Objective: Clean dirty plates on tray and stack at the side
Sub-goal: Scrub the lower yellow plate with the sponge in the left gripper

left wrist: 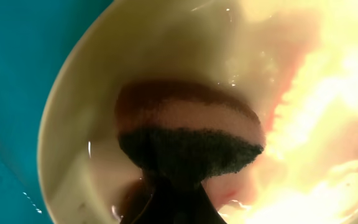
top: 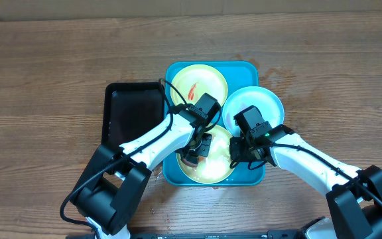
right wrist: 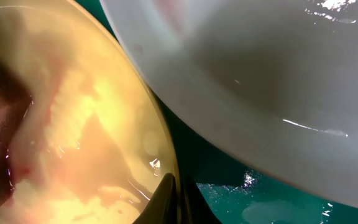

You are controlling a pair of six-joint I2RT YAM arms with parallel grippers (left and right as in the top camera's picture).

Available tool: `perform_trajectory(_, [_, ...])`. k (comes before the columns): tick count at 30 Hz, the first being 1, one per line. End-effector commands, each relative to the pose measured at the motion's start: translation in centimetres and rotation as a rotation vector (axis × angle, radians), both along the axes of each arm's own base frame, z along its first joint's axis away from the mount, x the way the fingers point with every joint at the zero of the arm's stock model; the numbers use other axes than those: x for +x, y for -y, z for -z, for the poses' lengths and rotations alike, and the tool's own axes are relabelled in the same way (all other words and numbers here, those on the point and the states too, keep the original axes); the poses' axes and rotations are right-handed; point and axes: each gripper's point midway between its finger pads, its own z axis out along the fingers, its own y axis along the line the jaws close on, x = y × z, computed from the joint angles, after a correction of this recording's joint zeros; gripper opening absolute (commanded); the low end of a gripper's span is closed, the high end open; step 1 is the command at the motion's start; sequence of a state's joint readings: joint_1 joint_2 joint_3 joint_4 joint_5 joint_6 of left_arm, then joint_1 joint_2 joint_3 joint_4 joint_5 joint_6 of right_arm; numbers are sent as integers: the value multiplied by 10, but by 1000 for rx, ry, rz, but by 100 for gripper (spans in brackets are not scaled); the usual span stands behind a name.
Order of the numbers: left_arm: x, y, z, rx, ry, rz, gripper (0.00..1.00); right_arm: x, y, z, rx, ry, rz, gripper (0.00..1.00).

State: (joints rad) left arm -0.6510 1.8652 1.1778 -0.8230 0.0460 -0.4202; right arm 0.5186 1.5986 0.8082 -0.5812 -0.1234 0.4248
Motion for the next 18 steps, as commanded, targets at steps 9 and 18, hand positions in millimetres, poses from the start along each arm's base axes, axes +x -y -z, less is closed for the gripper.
perform_trajectory(9, [-1, 28, 7, -131, -50, -71, 4, -2, -1, 1, 0, -6, -10, 4])
perform_trajectory(18, [12, 39, 4, -179, 3, -69, 4, -2, -1, 2, 0, -6, -11, 4])
